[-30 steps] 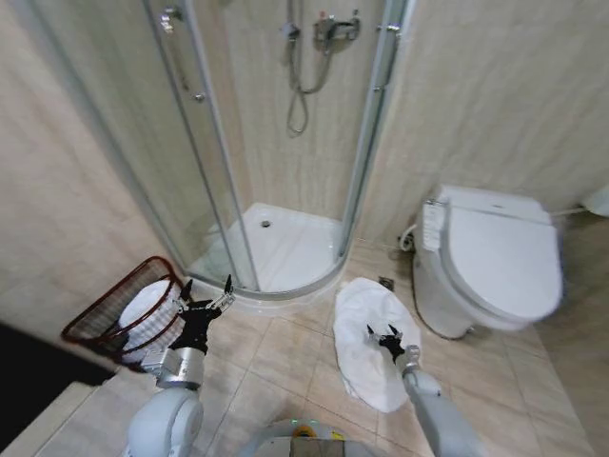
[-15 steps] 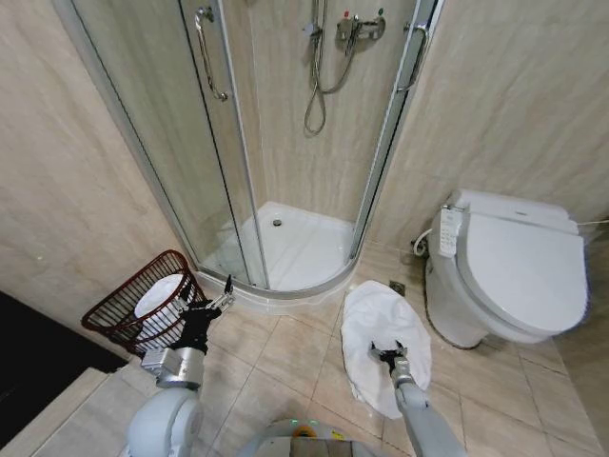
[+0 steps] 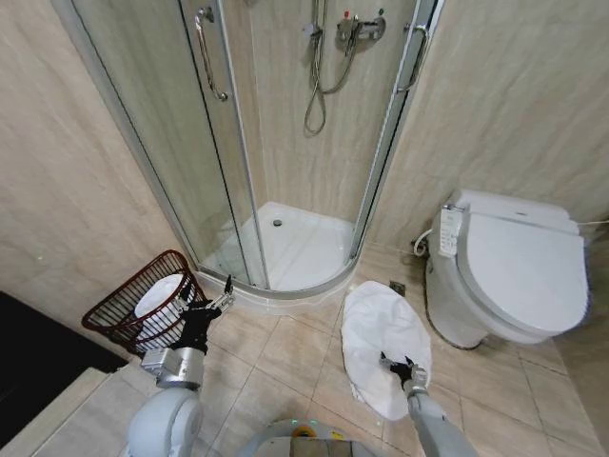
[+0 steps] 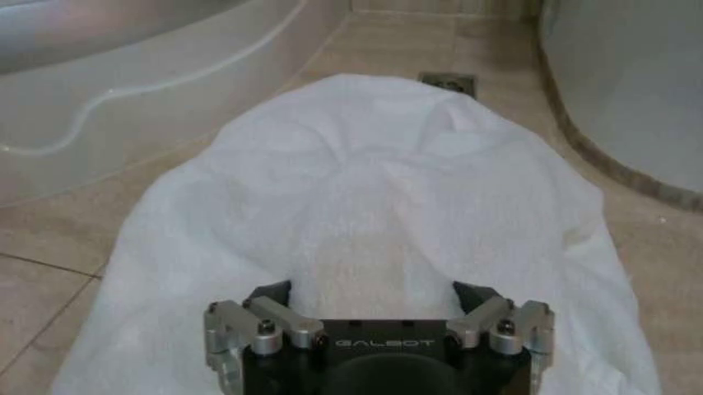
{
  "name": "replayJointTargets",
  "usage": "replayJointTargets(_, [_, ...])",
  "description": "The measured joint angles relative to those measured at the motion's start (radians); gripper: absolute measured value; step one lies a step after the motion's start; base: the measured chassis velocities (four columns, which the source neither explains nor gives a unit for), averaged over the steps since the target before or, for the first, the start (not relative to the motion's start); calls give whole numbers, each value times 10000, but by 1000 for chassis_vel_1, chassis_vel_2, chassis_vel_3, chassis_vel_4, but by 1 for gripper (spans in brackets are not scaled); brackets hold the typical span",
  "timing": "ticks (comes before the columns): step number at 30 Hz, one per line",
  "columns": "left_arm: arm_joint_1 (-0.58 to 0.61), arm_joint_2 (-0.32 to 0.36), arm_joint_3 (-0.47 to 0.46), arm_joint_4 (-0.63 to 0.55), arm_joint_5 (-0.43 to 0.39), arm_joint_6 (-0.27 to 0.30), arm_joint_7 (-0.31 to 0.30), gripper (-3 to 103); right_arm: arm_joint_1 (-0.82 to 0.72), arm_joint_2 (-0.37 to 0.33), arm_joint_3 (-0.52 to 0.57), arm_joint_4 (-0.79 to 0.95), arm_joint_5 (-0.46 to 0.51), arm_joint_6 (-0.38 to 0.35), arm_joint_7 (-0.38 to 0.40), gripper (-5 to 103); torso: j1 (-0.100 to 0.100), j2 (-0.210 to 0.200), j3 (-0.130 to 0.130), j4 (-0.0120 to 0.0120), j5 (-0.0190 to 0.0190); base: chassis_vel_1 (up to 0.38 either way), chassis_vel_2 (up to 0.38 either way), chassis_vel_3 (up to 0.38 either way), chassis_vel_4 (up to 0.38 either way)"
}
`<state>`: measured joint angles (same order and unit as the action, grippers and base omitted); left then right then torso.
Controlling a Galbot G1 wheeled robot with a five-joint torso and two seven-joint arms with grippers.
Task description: Discard the used towel into the hamper.
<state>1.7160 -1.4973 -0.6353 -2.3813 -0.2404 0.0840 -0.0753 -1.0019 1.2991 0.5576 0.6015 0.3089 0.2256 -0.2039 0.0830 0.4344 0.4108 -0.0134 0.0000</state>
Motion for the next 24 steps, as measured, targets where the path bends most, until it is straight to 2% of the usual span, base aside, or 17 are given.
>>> replayJointTargets(1, [0, 0, 0, 0, 0, 0, 0, 100, 24, -21, 15, -106, 29, 27, -29, 93, 0, 0, 0, -1, 0, 0, 0, 0, 0])
replayJointTargets(3, [0, 0, 0, 0, 0, 0, 0, 100, 21, -27, 23, -118, 54, 33, -29, 93, 0, 0, 0, -1, 0, 0, 0, 0, 0])
replayJointTargets(5, [0, 0, 0, 0, 0, 0, 0, 100, -21, -16, 26, -107, 88, 99, 24, 82, 0, 0, 0, -2, 0, 0, 0, 0, 0])
replayJointTargets(7, [0, 0, 0, 0, 1, 0, 0, 100, -39, 5, 27, -97, 91, 139, 71, 82, 0, 0, 0, -1, -1, 0, 0, 0, 0])
replayJointTargets(10, [0, 0, 0, 0, 0, 0, 0, 100, -113, 106, 17, -71, 130, 329, 228, 70, 0, 0, 0, -2, -1, 0, 0, 0, 0])
replayJointTargets(16, [0, 0, 0, 0, 0, 0, 0, 100, -227, 179, 15, 37, 125, 424, 324, 58, 0, 0, 0, -2, -1, 0, 0, 0, 0])
replayJointTargets(19, [0, 0, 0, 0, 0, 0, 0, 100, -318, 168, 18, 128, 196, 481, 353, 46, 0, 0, 0, -2, 0, 0, 0, 0, 0])
replayJointTargets(24, [0, 0, 0, 0, 0, 0, 0, 100, -393, 160, 36, 216, 210, 498, 376, 42, 0, 0, 0, -1, 0, 0, 0, 0, 0])
